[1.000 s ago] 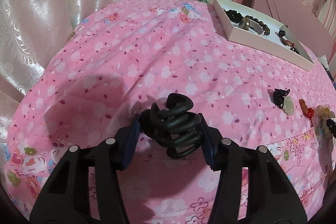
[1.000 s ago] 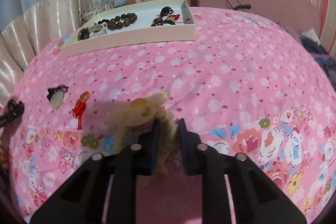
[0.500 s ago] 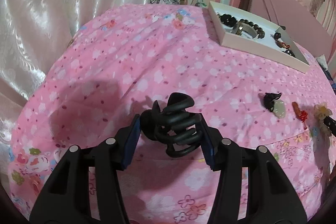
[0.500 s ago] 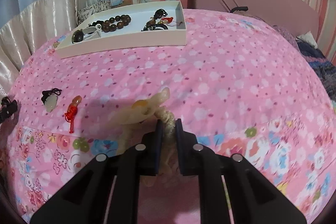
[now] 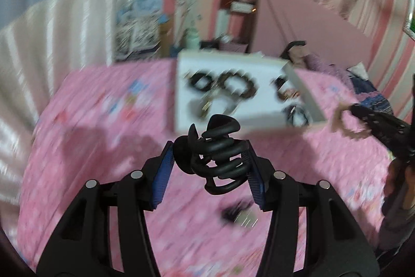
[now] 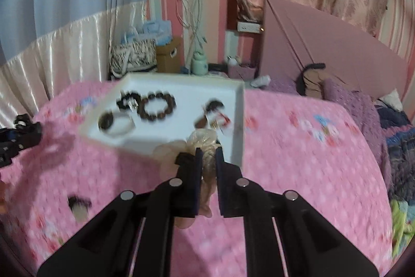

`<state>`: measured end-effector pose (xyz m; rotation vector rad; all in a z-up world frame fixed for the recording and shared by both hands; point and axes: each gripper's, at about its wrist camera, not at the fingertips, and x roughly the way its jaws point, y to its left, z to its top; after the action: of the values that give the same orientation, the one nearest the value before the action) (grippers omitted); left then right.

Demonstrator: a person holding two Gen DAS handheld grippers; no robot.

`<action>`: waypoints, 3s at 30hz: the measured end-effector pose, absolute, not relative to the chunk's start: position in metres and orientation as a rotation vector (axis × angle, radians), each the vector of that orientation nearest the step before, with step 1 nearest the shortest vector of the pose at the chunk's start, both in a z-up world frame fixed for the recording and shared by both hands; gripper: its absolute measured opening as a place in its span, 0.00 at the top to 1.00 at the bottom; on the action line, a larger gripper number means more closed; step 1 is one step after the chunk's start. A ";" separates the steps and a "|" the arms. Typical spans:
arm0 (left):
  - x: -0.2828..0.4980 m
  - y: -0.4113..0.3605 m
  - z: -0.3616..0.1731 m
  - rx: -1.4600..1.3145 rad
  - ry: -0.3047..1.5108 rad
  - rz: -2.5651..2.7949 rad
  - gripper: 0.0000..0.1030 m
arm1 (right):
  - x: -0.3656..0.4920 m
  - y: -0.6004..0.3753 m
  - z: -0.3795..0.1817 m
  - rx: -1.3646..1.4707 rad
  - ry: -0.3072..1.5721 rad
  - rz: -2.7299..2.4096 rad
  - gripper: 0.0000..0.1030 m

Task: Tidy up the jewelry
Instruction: 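Carry the claw clip to the tray with left tool while right tool carries the scrunchie, then open both tools in the tray and withdraw them, then grasp the black cord pendant with left tool while right tool grasps the red charm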

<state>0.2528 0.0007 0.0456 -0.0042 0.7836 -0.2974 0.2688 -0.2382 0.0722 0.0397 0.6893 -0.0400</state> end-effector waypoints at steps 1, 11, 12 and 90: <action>0.260 -0.009 0.048 -0.003 0.782 -0.312 0.49 | 0.281 -0.239 0.076 0.054 0.686 -0.029 0.91; 0.344 -0.113 0.019 0.045 0.858 -0.406 0.49 | 0.353 -0.257 0.051 0.192 0.667 -0.060 0.91; 0.348 -0.119 0.013 0.060 0.864 -0.406 0.49 | 0.357 -0.260 0.043 0.195 0.678 -0.068 0.91; 0.231 -0.007 -0.063 0.097 0.971 -0.209 0.03 | 0.205 -0.180 -0.011 0.126 0.744 -0.021 0.02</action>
<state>0.2308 -0.0069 -0.0625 0.0973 0.9712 -0.2093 0.2053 -0.1803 -0.0114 0.1256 0.7437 -0.0214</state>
